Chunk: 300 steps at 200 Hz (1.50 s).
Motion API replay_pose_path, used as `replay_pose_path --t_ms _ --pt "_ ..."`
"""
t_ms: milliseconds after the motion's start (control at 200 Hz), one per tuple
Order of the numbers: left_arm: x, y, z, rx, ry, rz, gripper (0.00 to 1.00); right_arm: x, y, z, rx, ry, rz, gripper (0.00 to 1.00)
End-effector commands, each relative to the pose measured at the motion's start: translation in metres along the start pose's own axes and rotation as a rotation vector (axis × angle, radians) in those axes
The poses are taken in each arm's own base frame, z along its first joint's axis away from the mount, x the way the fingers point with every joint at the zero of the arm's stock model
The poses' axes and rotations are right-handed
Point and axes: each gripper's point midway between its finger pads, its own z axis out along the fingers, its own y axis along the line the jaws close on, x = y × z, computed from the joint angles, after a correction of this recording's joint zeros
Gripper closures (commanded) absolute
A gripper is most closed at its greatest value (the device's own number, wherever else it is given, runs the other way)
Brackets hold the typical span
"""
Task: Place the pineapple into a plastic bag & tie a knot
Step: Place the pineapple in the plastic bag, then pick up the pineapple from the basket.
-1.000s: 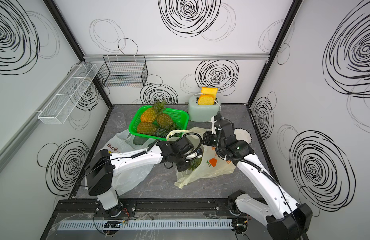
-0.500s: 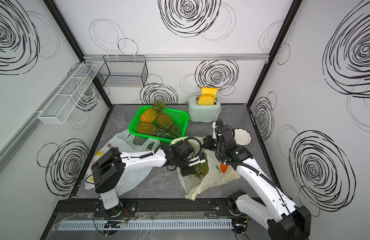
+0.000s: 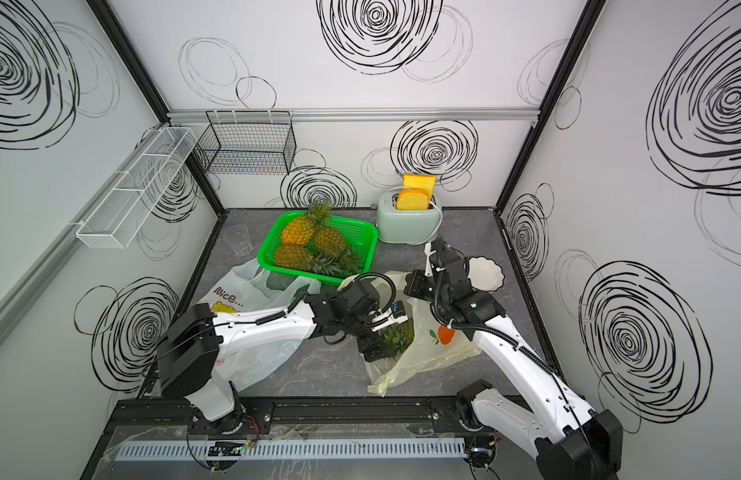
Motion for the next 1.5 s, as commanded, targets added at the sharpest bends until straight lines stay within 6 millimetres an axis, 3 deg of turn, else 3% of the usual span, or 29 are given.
replay_pose_path --t_ms 0,165,240,315,425,505,530,560,735,840,960,1075,1190,1341,1496 --pt "-0.031 -0.013 -0.026 0.032 -0.166 0.110 0.04 -0.008 0.010 -0.003 -0.029 -0.017 -0.012 1.00" --pt "-0.024 -0.030 -0.054 0.063 -0.229 0.231 0.06 -0.010 0.012 -0.004 -0.028 -0.018 -0.025 1.00" --pt "-0.022 -0.040 -0.073 0.058 -0.286 0.324 0.06 -0.011 0.012 -0.004 -0.026 -0.019 -0.028 1.00" --pt "-0.028 -0.035 -0.097 0.010 -0.373 0.337 0.08 -0.012 0.012 -0.004 -0.027 -0.022 -0.028 1.00" --pt "-0.045 -0.007 -0.141 -0.097 -0.528 0.234 0.14 -0.012 0.012 -0.003 -0.024 -0.022 -0.027 1.00" --pt "-0.053 0.026 -0.178 -0.237 -0.635 0.127 0.16 -0.013 0.013 -0.003 -0.025 -0.024 -0.028 1.00" --pt "-0.054 0.035 -0.189 -0.270 -0.661 0.091 0.14 -0.014 0.013 -0.003 -0.024 -0.026 -0.027 1.00" --pt "-0.055 0.047 -0.202 -0.305 -0.688 0.038 0.00 -0.014 0.013 -0.003 -0.023 -0.025 -0.028 1.00" --pt "-0.047 0.109 -0.258 -0.457 -0.776 -0.196 0.03 -0.013 0.012 -0.003 -0.017 -0.016 -0.035 1.00" --pt "-0.041 0.134 -0.273 -0.580 -0.783 -0.268 0.03 -0.013 0.013 -0.002 -0.015 -0.012 -0.043 1.00" --pt "-0.021 0.177 -0.289 -0.683 -0.800 -0.500 0.03 -0.014 0.014 -0.001 -0.014 -0.006 -0.053 1.00" --pt "0.001 0.208 -0.288 -0.758 -0.724 -0.703 0.03 -0.015 0.015 0.000 -0.012 -0.002 -0.065 1.00" --pt "0.009 0.225 -0.284 -0.787 -0.700 -0.792 0.02 -0.018 0.016 0.001 -0.010 -0.002 -0.072 1.00" --pt "0.006 0.250 -0.281 -0.845 -0.632 -0.740 0.02 -0.018 0.017 0.003 -0.011 0.004 -0.079 1.00" --pt "-0.011 0.282 -0.267 -0.882 -0.447 -0.478 0.02 -0.013 0.013 0.003 0.002 0.027 -0.083 1.00"
